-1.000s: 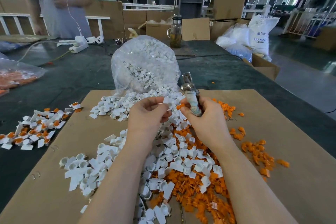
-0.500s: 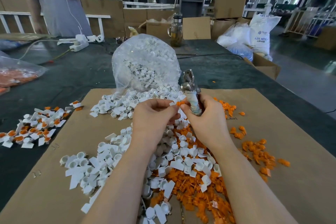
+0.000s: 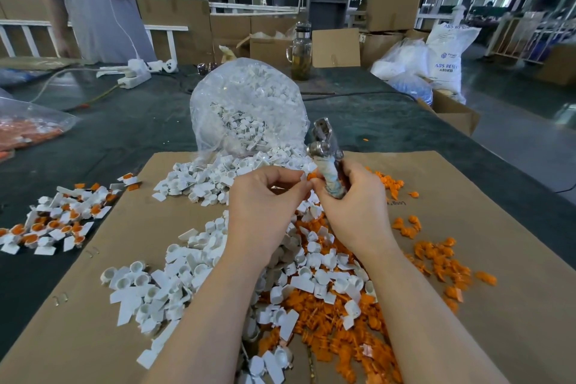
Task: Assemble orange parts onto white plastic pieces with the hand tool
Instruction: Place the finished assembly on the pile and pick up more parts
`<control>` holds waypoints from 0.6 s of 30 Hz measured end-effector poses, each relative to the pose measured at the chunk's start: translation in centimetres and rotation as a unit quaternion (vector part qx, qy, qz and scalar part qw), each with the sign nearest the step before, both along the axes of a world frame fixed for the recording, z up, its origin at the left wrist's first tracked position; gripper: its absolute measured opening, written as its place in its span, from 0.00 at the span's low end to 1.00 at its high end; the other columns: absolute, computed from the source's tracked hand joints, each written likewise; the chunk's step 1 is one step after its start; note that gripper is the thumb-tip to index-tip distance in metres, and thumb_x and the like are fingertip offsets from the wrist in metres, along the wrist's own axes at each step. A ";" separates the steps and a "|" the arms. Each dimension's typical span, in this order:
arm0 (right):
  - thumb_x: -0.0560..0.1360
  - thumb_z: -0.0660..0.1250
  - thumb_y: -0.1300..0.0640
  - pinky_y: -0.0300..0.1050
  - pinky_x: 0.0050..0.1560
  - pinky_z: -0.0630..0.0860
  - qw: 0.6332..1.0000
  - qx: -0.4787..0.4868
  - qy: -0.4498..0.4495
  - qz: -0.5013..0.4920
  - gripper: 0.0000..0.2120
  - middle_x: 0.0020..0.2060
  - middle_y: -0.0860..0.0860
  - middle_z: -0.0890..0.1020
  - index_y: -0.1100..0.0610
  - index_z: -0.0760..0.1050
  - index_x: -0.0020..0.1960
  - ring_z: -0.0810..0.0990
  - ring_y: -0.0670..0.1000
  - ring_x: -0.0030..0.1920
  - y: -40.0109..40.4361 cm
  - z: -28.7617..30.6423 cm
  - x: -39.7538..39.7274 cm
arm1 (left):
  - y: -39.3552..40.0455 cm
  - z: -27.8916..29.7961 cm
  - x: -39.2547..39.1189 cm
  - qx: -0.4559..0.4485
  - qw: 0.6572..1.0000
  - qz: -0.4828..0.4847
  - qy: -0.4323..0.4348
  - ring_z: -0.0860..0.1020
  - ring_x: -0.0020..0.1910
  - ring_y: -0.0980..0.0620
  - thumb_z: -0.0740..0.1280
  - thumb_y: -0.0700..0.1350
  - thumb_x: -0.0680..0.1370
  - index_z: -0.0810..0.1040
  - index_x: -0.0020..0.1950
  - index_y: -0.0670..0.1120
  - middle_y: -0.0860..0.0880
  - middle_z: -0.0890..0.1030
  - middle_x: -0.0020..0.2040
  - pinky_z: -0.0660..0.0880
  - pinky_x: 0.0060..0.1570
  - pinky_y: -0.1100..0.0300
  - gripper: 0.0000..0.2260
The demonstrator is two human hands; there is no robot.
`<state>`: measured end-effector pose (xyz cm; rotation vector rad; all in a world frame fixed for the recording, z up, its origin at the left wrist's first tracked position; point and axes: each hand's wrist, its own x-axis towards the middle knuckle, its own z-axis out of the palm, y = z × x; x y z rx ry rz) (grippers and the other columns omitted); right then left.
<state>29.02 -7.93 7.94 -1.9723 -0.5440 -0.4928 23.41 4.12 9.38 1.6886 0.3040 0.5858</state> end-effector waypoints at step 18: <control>0.72 0.70 0.62 0.34 0.34 0.68 0.997 -0.039 0.033 0.053 0.11 0.34 0.42 0.77 0.48 0.75 0.48 0.75 0.42 0.35 -0.1 0.4 -0.1 | -0.3 -0.6 0.3 0.034 0.998 0.046 -0.027 0.80 0.33 0.61 0.77 0.46 0.72 0.82 0.39 0.52 0.56 0.84 0.34 0.74 0.32 0.70 0.05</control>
